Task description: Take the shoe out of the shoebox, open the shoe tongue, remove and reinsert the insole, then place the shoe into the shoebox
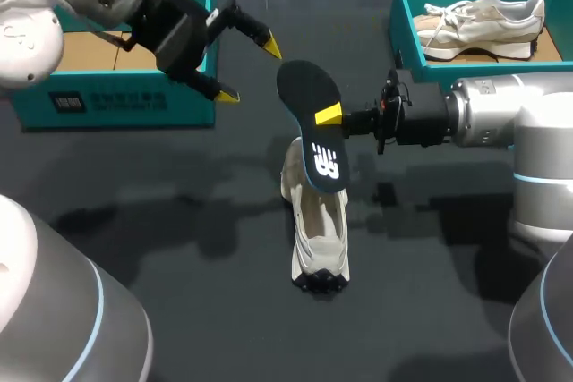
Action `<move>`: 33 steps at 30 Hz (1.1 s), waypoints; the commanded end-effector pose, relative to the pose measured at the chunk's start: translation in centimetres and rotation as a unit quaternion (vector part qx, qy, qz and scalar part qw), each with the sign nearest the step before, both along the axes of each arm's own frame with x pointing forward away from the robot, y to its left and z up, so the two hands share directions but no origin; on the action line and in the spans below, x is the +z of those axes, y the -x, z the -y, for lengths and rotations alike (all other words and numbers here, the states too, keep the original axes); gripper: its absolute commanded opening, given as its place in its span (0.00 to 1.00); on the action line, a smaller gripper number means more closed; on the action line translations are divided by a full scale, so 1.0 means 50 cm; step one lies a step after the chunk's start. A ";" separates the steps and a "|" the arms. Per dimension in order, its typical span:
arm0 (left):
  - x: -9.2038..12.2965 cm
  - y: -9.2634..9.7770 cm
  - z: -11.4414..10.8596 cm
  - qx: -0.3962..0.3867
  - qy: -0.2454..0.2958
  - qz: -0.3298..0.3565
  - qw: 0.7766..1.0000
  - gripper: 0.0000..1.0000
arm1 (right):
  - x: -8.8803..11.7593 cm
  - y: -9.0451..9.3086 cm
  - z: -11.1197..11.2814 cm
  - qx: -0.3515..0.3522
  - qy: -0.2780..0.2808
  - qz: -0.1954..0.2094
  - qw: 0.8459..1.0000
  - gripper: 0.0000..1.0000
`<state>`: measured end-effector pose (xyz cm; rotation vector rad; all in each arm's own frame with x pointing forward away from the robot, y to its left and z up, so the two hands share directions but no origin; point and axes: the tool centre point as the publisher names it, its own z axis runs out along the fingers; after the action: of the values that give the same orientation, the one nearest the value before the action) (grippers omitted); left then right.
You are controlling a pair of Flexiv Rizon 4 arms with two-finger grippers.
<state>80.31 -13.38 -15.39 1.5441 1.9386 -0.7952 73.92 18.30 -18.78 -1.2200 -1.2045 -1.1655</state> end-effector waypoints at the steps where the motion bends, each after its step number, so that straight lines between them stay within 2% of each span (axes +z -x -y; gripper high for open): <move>1: -0.010 0.019 -0.008 0.019 0.109 0.028 0.993 1.00 | 0.000 0.002 -0.001 0.000 0.001 0.000 1.000 0.00; 8: -0.010 0.019 -0.008 0.019 0.109 0.028 0.993 1.00 | 0.000 0.002 -0.001 0.000 0.001 0.000 1.000 0.00; 14: -0.056 0.026 0.006 0.014 0.177 0.034 0.984 1.00 | 0.000 0.002 -0.001 0.000 0.001 0.000 1.000 0.00; 25: -0.075 0.032 0.053 0.026 0.248 0.052 0.967 1.00 | -0.007 0.010 -0.024 -0.012 -0.024 0.002 1.000 0.00; 26: -0.075 0.033 0.057 0.028 0.252 0.052 0.966 0.97 | -0.006 0.012 -0.026 -0.015 -0.023 0.003 1.000 0.00; 27: -0.075 0.033 0.063 0.029 0.254 0.053 0.965 0.89 | -0.004 0.014 -0.029 -0.017 -0.025 0.005 1.000 0.00; 29: -0.077 0.032 0.073 0.030 0.260 0.056 0.964 0.92 | -0.002 0.017 -0.032 -0.022 -0.029 0.008 0.999 0.00; 30: -0.078 0.031 0.077 0.030 0.264 0.058 0.962 0.89 | -0.001 0.019 -0.034 -0.025 -0.032 0.009 0.999 0.00; 32: -0.081 0.031 0.084 0.033 0.266 0.060 0.962 0.79 | 0.001 0.022 -0.036 -0.030 -0.034 0.010 0.999 0.00; 33: -0.083 0.029 0.088 0.033 0.265 0.060 0.962 0.71 | 0.001 0.023 -0.038 -0.031 -0.035 0.009 0.999 0.00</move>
<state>78.79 -16.92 -19.00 1.2107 1.5600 -1.0400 73.35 19.80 -18.74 -1.1911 -1.1449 -1.2420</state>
